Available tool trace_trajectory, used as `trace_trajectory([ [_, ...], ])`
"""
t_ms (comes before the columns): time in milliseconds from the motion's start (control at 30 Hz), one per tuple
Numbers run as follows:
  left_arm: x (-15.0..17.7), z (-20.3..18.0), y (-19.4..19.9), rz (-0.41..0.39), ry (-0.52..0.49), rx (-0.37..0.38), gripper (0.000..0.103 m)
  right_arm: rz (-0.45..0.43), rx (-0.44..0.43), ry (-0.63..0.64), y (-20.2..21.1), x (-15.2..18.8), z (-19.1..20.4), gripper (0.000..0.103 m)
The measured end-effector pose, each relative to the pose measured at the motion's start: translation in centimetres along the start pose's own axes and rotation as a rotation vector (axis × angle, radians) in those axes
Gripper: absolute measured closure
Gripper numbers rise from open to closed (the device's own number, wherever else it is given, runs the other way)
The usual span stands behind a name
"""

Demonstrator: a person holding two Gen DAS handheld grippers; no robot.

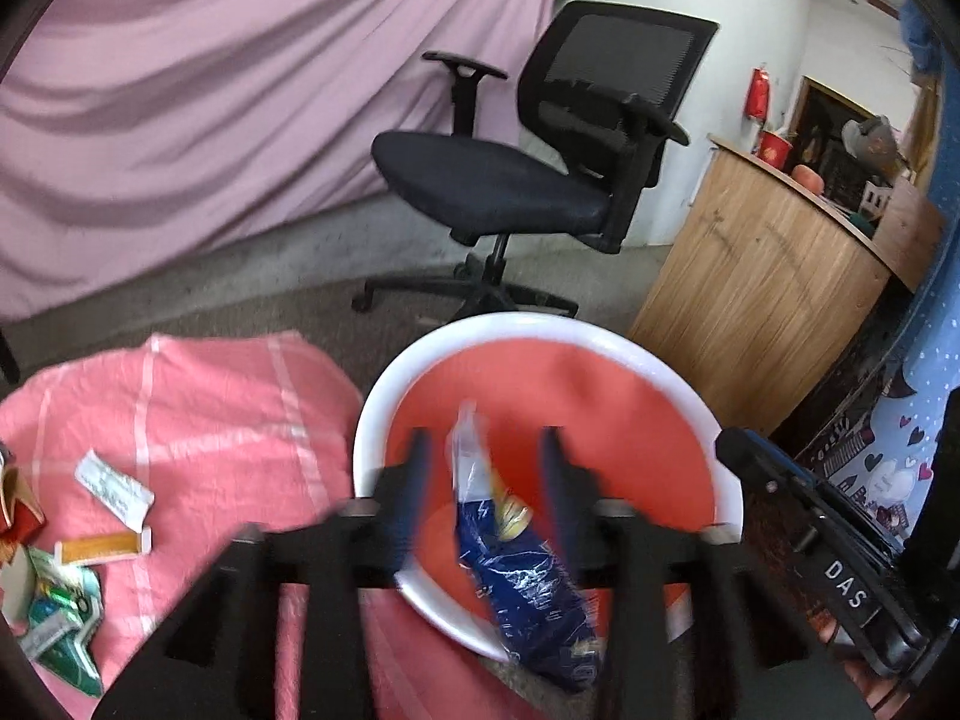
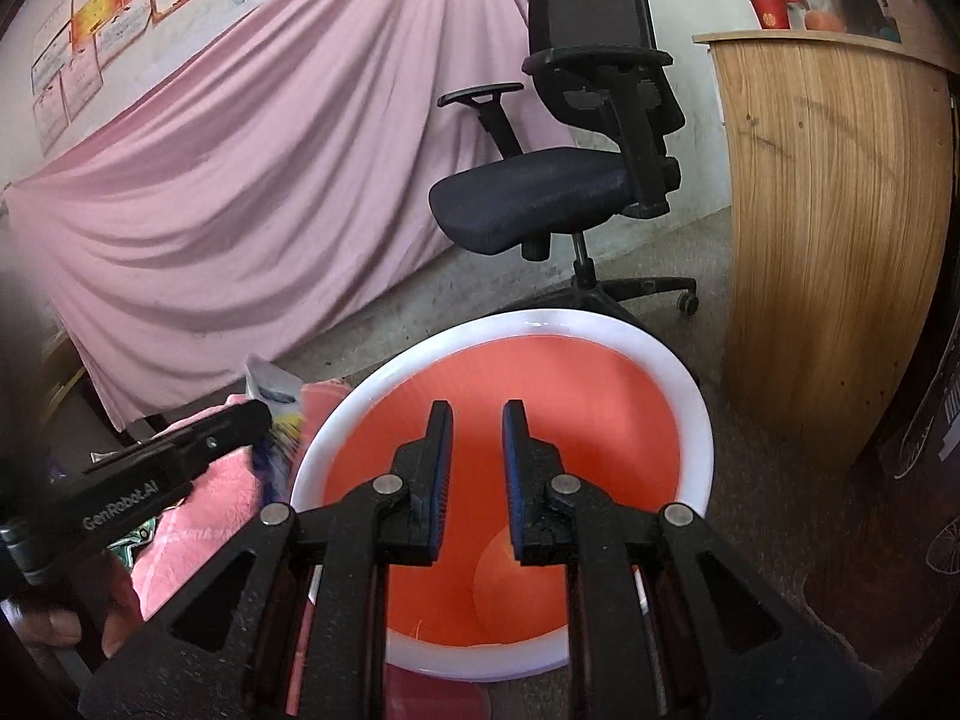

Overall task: Collect trash
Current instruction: 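Carry both items to the orange bucket and open both grippers over it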

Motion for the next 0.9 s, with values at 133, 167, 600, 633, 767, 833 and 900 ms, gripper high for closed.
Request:
trace_trajectory([
  [133, 0.6, 1.0, 1.7, -0.031, 0.032, 0.003, 0.061, -0.009, 0.001, -0.003, 0.2, -0.3, 0.0, 0.059],
  [167, 0.7, 1.2, 2.2, -0.042, 0.035, -0.005, 0.061, -0.013, -0.001, -0.004, 0.2, -0.4, -0.1, 0.058],
  [600, 3.4, 3.0, 14.9, -0.389, -0.002, -0.185, 0.010, -0.277, -0.115, 0.044, 6.4, -1.4, 4.5, 0.002],
  [633, 3.7, 3.1, 16.0, -0.422, -0.007, -0.205, 0.009, -0.296, -0.128, 0.045, 6.8, -1.4, 5.0, 0.000],
  [767, 5.3, 4.1, 20.5, -0.535, -0.015, -0.272, 0.001, -0.389, -0.206, 0.059, 9.2, -0.9, 7.6, 0.000],
  [833, 6.3, 4.7, 22.4, -0.582, -0.006, -0.297, 0.001, -0.432, -0.243, 0.070, 10.4, -0.5, 9.1, 0.000],
  [900, 7.1, 5.3, 24.1, -0.610, -0.008, -0.328, 0.001, -0.465, -0.277, 0.081, 11.3, 0.0, 10.3, 0.000],
])
Point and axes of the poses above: each gripper's, at about its wrist camera, not at the fingertips, and y roughly against the way its jaws point, z to its left, x to its underside, the point moved 2 cm from there along -y, roughly the way its jaws point, and after that the axes turned 13 degrees about x, right-handed, at the moved point
